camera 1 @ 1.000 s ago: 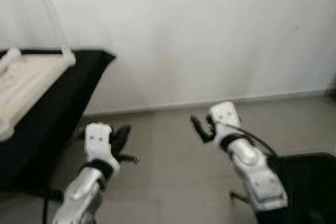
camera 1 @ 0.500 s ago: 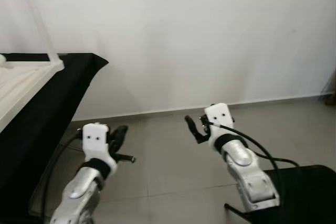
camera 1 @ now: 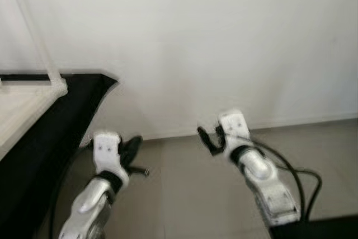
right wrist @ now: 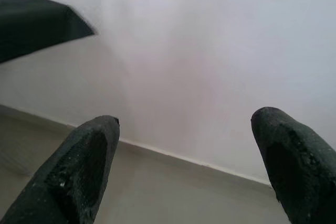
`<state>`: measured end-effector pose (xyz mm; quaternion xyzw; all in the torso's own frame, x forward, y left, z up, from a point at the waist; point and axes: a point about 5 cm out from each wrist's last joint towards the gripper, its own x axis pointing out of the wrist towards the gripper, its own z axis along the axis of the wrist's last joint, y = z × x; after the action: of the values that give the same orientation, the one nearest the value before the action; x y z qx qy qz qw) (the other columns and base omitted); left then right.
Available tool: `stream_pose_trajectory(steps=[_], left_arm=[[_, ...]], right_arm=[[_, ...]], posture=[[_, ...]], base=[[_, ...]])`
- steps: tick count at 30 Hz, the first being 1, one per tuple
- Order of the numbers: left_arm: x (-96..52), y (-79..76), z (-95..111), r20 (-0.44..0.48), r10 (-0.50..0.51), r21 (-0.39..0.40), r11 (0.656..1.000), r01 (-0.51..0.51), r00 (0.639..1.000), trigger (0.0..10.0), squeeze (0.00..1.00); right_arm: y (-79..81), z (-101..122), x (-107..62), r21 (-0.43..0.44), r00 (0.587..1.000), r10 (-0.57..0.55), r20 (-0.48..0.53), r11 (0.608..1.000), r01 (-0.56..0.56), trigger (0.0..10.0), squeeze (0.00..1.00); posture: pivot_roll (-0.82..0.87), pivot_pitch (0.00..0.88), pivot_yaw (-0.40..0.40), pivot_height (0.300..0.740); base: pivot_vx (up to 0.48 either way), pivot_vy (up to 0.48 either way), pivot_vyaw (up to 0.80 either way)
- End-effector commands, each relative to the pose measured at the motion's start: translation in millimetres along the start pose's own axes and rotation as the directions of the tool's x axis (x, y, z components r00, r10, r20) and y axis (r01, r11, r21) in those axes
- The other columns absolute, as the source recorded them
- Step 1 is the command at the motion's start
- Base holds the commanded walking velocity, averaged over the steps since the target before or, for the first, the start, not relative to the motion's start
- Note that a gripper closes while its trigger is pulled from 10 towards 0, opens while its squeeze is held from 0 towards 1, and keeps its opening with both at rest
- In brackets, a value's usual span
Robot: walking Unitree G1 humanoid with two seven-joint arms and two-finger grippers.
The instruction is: Building children table
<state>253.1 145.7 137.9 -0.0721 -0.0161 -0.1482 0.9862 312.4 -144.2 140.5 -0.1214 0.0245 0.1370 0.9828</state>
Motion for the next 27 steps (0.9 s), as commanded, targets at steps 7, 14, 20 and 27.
stream_pose_trajectory(steps=[7,14,20,27], left_arm=[[-1.1,8.0,-0.2,-0.01,0.022,0.013,1.0,-0.022,1.0,10.0,0.0],[-0.5,8.3,0.1,-0.01,0.023,0.017,1.0,-0.023,1.0,10.0,0.0],[-0.1,8.2,0.3,-0.01,0.021,0.018,1.0,-0.021,1.0,10.0,0.0],[0.2,8.1,0.1,-0.012,0.018,0.02,1.0,-0.017,1.0,10.0,0.0]], right_arm=[[13.8,4.2,5.3,0.009,0.991,0.128,0.029,0.992,-0.128,10.0,0.0],[18.7,5.0,6.3,0.002,0.981,0.191,0.041,0.982,-0.191,10.0,0.0],[19.0,5.2,6.7,0.012,0.976,0.211,0.046,0.977,-0.212,10.0,0.0],[18.7,4.7,7.4,0.024,0.971,0.232,0.052,0.972,-0.233,10.0,0.0]], posture=[[-0.07,0.003,-0.015,0.74],[-0.07,0.005,-0.015,0.74],[-0.07,0.005,-0.014,0.74],[-0.07,0.004,-0.014,0.74]], base=[[0.366,0.0,0.4],[0.358,0.0,0.79],[0.352,0.0,0.79],[0.34,0.0,0.79]])
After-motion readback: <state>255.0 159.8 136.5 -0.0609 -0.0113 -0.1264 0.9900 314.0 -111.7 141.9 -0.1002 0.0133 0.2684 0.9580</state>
